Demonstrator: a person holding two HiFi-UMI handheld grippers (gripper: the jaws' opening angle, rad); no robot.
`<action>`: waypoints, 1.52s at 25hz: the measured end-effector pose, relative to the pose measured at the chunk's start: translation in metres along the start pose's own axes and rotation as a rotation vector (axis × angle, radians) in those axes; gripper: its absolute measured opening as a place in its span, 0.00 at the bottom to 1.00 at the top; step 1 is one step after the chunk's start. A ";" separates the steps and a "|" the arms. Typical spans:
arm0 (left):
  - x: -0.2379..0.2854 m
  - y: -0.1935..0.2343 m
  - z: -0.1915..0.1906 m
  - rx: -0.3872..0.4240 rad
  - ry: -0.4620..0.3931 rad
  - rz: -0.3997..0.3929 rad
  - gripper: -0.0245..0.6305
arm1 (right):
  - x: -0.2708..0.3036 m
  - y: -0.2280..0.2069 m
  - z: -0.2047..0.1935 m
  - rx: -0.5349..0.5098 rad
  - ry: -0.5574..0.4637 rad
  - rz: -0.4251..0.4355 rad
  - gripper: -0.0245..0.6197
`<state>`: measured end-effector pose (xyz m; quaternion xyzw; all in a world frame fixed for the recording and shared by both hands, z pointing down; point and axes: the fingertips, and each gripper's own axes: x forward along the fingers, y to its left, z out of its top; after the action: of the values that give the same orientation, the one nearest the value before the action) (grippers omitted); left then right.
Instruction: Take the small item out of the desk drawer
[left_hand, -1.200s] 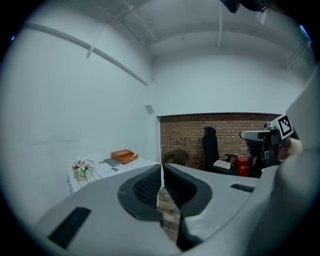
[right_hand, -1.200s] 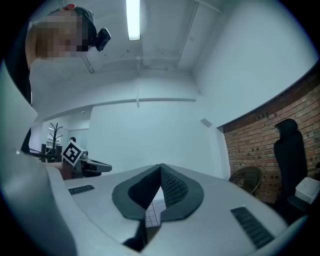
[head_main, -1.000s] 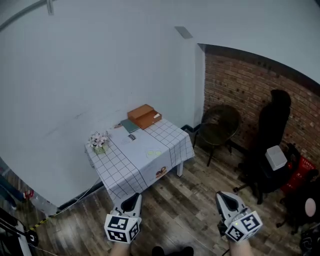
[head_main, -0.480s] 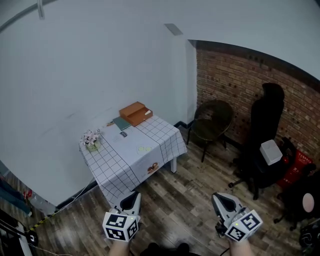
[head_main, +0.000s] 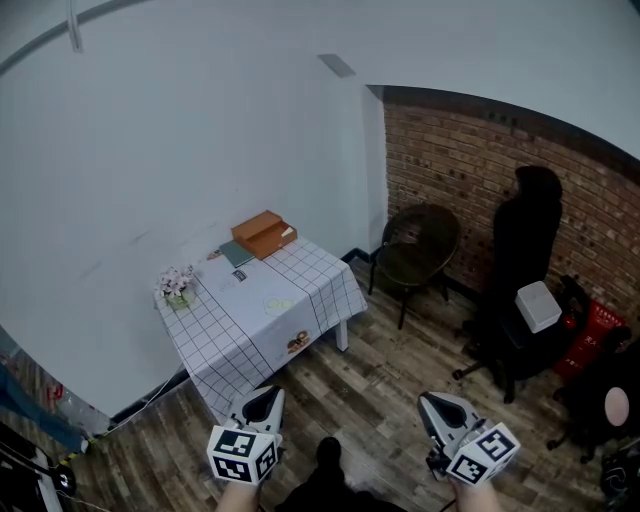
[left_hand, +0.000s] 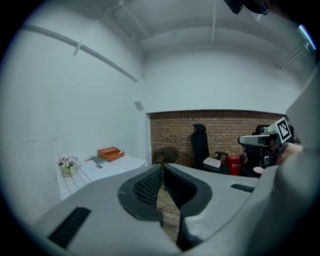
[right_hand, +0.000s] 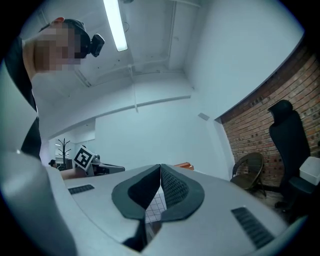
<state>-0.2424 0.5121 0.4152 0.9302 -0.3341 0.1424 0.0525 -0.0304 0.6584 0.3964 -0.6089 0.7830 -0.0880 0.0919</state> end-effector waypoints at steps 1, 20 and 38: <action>0.005 0.002 0.002 0.001 0.000 -0.002 0.08 | 0.003 -0.002 -0.002 0.008 0.000 0.001 0.05; 0.200 0.099 0.028 -0.078 0.033 -0.060 0.08 | 0.177 -0.119 -0.020 0.037 0.147 -0.018 0.05; 0.350 0.245 0.080 -0.165 0.017 -0.067 0.08 | 0.416 -0.189 -0.008 -0.036 0.246 0.060 0.05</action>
<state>-0.1223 0.0958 0.4448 0.9322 -0.3128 0.1205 0.1365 0.0440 0.2094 0.4357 -0.5713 0.8077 -0.1452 -0.0131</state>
